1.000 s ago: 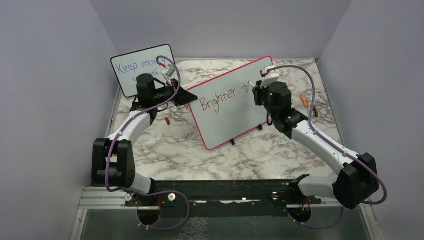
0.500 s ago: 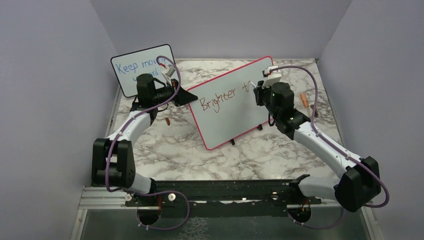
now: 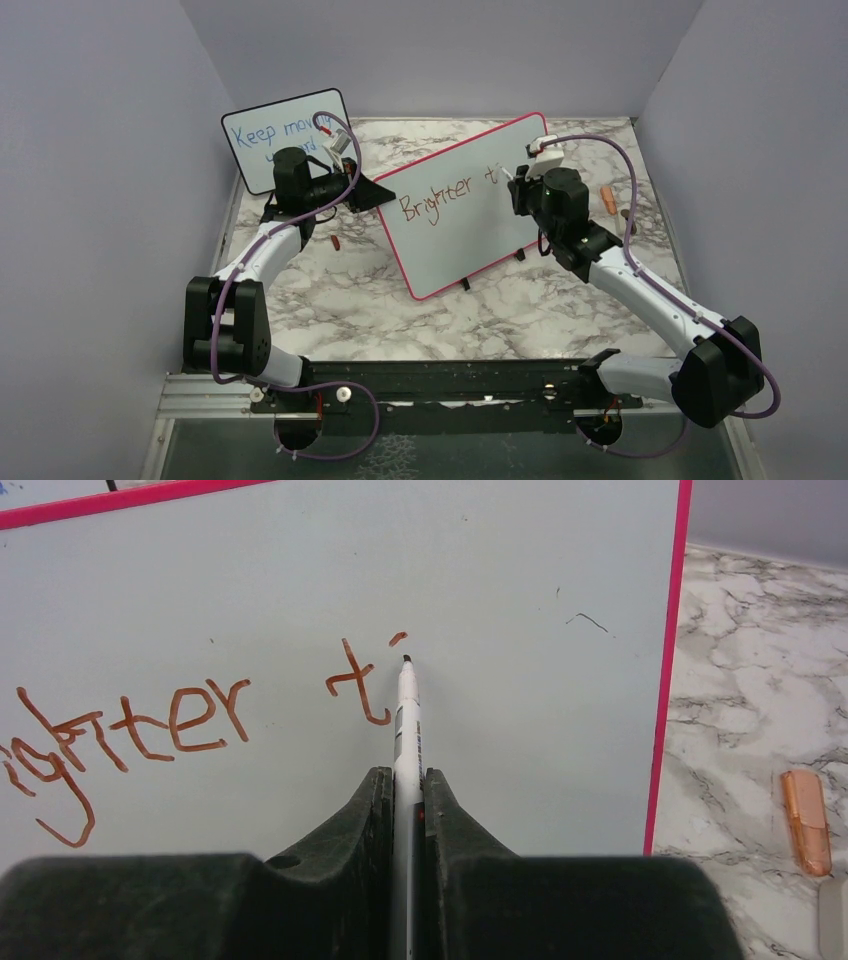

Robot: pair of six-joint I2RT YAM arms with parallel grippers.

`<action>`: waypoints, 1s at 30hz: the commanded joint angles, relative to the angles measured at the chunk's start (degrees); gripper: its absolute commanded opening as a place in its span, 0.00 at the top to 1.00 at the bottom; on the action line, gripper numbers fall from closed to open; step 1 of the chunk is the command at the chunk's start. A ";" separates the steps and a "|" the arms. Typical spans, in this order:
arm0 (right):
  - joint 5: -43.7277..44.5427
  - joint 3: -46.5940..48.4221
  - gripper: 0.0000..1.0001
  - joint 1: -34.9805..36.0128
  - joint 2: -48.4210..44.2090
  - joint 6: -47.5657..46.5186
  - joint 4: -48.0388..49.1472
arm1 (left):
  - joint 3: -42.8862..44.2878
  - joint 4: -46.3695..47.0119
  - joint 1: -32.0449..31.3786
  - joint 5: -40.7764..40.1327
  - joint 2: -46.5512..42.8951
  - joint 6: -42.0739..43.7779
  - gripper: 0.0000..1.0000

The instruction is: Write a sentence on the whiteboard

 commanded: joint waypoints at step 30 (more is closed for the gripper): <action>-0.54 -1.74 0.99 -0.36 0.84 1.66 -2.92 | -1.12 -5.51 -1.00 -4.22 2.56 5.64 1.00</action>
